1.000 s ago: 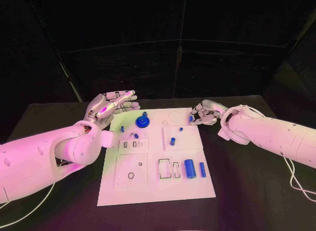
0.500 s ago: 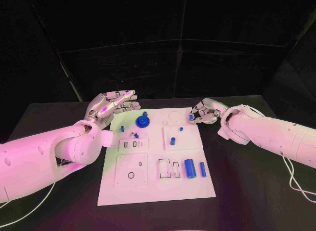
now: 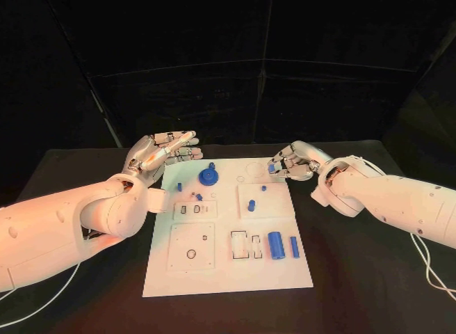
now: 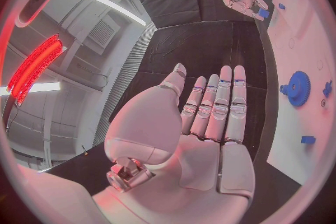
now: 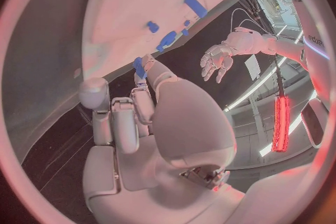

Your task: Assemble the parts on the task board

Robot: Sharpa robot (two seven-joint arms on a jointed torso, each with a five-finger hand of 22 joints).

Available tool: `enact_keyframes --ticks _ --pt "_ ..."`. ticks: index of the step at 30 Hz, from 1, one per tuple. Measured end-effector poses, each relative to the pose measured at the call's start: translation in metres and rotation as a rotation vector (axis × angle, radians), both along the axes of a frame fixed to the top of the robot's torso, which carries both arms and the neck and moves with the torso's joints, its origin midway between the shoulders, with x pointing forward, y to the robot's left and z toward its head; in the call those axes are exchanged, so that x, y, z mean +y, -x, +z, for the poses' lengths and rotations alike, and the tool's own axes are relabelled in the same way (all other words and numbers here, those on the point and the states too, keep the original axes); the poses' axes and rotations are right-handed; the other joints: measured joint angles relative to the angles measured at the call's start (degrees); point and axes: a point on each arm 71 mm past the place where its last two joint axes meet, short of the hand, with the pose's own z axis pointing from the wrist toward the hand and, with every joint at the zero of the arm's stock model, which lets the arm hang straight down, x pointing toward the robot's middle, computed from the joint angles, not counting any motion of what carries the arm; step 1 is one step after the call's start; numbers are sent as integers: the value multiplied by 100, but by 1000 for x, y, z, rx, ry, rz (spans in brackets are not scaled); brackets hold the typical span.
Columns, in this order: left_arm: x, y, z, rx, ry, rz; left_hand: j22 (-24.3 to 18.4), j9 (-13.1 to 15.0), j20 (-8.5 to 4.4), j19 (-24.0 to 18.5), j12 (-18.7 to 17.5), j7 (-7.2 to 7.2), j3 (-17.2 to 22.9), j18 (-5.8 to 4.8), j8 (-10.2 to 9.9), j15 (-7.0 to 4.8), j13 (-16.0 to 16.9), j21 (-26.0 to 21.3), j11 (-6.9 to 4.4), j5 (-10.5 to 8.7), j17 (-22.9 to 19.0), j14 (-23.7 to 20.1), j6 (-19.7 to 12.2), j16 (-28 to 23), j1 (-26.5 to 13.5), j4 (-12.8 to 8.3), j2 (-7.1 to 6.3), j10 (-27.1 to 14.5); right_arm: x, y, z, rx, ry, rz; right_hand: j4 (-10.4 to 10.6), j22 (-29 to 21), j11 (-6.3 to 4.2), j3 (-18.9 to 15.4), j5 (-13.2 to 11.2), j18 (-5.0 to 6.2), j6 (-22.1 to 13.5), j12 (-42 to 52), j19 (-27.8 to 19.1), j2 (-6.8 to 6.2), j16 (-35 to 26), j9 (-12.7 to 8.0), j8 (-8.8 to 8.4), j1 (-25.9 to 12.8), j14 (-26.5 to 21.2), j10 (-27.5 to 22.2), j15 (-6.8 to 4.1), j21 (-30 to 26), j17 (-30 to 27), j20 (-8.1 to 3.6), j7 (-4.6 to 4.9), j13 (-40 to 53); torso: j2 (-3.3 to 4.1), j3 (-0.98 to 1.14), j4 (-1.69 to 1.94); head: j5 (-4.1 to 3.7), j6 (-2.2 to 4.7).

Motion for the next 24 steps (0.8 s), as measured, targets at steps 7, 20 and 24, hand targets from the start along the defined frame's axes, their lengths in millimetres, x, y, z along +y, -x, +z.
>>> enact_keyframes --ticks 7,20,24 --pt "3 -3 -1 0 -6 11 -5 0 0 0 0 0 0 0 0 0 0 0 0 0 0 0 0 0 0 0 0 0 62 22 8 20 -27 83 -6 -26 0 23 -1 0 -1 0 0 51 0 -12 -3 -55 0 0 0 0 0 0 -1 -26 -52 -29 2 168 -82" --pt "-1 -6 0 -1 -3 9 -4 0 1 0 0 0 0 0 0 0 0 0 0 0 1 0 0 0 0 0 0 0 155 38 10 13 52 167 0 -66 0 77 -4 0 -11 -1 0 10 0 -22 -25 -152 0 -1 0 0 -1 1 -8 -62 -108 -78 69 605 -225" --pt "-4 -7 1 -1 -2 6 -4 0 1 -1 0 0 0 0 0 0 0 0 0 0 1 0 0 0 0 0 0 0 170 40 9 7 83 181 -1 -75 1 79 -7 0 -15 -1 0 9 0 -22 -33 -152 0 -1 0 0 -1 0 -10 -61 -109 -81 70 726 -252"
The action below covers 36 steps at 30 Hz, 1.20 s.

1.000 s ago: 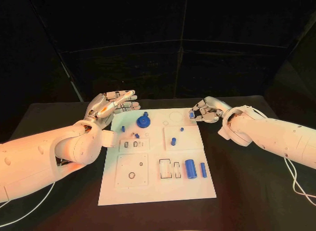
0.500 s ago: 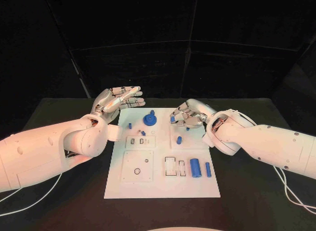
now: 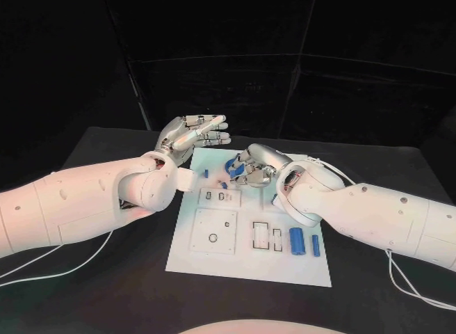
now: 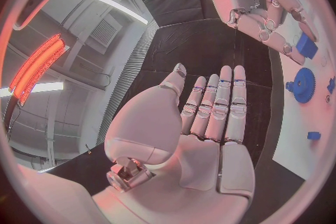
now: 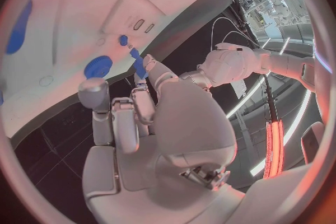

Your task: Assemble the parts on the task board

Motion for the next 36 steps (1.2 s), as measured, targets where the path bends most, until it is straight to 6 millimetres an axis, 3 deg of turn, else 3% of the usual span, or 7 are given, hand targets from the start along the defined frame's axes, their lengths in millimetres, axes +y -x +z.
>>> enact_keyframes --ticks 4,16,36 --pt "-2 -2 1 -2 -1 1 0 0 0 0 0 0 0 0 0 0 0 0 0 0 0 0 0 0 0 0 0 0 13 4 -5 -1 28 17 1 0 0 1 -9 0 -6 -1 0 -23 0 0 2 -22 0 0 0 0 0 0 -5 -1 -2 0 -1 80 -20" --pt "-1 -4 1 -2 -3 27 1 0 0 0 0 0 0 0 0 0 0 0 0 0 -5 0 0 0 0 0 0 0 25 11 -23 10 97 36 24 1 0 24 -29 0 -30 -2 0 -54 0 1 10 -52 0 0 0 0 4 0 -3 -1 -3 14 -1 194 -66" --pt "-1 -7 0 2 -1 40 -3 0 0 0 0 0 0 0 0 0 0 0 0 0 -4 0 0 0 0 0 0 0 24 12 -37 23 163 41 9 -16 21 41 -42 0 -47 -12 -14 -92 0 -6 22 -90 0 -21 0 0 3 -13 -8 -10 1 19 -12 155 -107"
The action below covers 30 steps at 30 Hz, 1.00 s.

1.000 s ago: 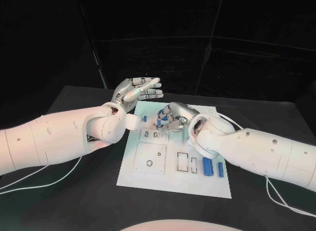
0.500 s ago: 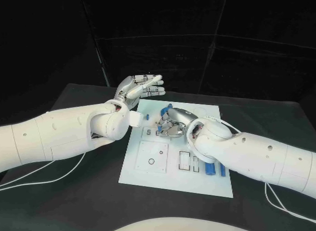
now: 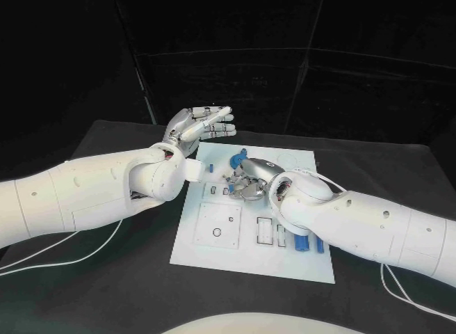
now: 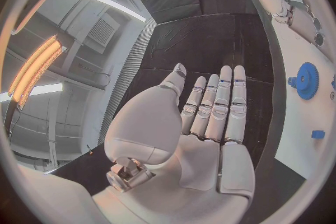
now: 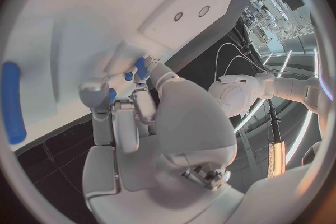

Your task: Assemble the parts on the task board

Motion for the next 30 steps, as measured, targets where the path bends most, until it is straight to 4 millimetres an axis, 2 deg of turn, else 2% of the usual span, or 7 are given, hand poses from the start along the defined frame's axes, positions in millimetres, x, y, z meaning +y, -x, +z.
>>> enact_keyframes --ticks 12,20,22,25,30 --pt "0 0 0 1 0 1 1 0 0 0 0 0 0 0 0 0 0 0 0 0 0 0 0 0 0 0 0 0 0 -1 0 -5 17 8 -7 -11 0 6 -1 0 -10 -13 -7 -30 0 -3 -14 -29 0 0 0 0 0 -7 -10 -21 1 -3 3 -3 -23" --pt "1 0 0 1 0 2 1 0 0 0 0 0 0 0 0 0 0 0 -21 0 1 0 0 0 0 0 0 21 0 -1 0 -8 27 11 -10 -39 41 39 18 0 -41 -64 -7 -53 0 -3 -25 -53 0 -41 0 0 -1 -7 -14 -71 1 -4 5 -3 -25" --pt "1 0 0 1 0 2 1 0 0 0 0 0 0 1 0 0 0 0 -21 0 1 0 0 0 0 0 0 21 0 0 0 -8 29 12 -25 -46 20 57 20 0 -63 -64 -7 -89 0 -3 -28 -89 0 -62 0 -22 -1 -7 2 -80 1 -4 5 -5 -27" --pt "1 0 0 2 0 2 1 0 0 0 0 0 0 0 0 0 0 0 -21 0 1 0 0 0 0 0 0 21 0 0 0 -9 32 12 -28 -57 41 60 34 0 -69 -87 -28 -120 -21 -3 -29 -121 0 -83 0 -22 -1 14 -3 -90 1 -4 6 -5 -31" --pt "1 0 0 2 0 2 1 0 0 0 0 0 0 0 0 0 0 0 -21 0 1 0 0 0 0 0 0 21 0 1 -1 -8 36 15 -47 -69 61 94 50 0 -119 -87 -28 -189 -21 -6 -29 -190 0 -102 0 -22 -2 14 46 -108 1 -5 6 -6 -36"
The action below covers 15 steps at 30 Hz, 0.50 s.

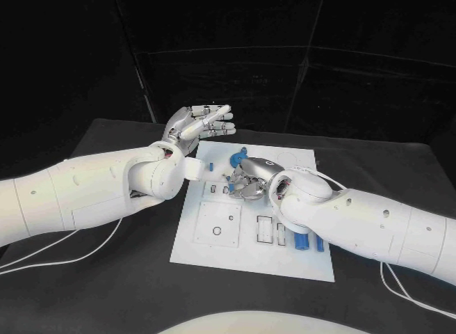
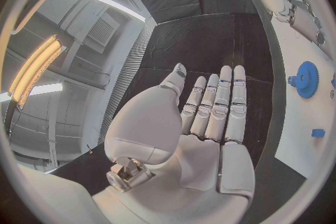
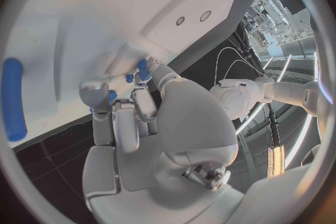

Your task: Assemble the parts on the task board

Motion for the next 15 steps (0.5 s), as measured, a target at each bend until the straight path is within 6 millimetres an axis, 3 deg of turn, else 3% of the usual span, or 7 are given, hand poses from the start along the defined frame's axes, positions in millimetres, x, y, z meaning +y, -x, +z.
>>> enact_keyframes --ticks 15 --pt "0 0 0 1 0 0 0 0 0 0 0 0 0 0 0 0 0 0 0 0 0 0 0 0 0 0 0 0 -1 1 -2 3 12 -3 24 -87 61 -47 152 0 -164 -84 -53 -188 -26 -9 -81 -188 19 -89 23 -58 0 53 69 -89 -1 1 0 4 8"
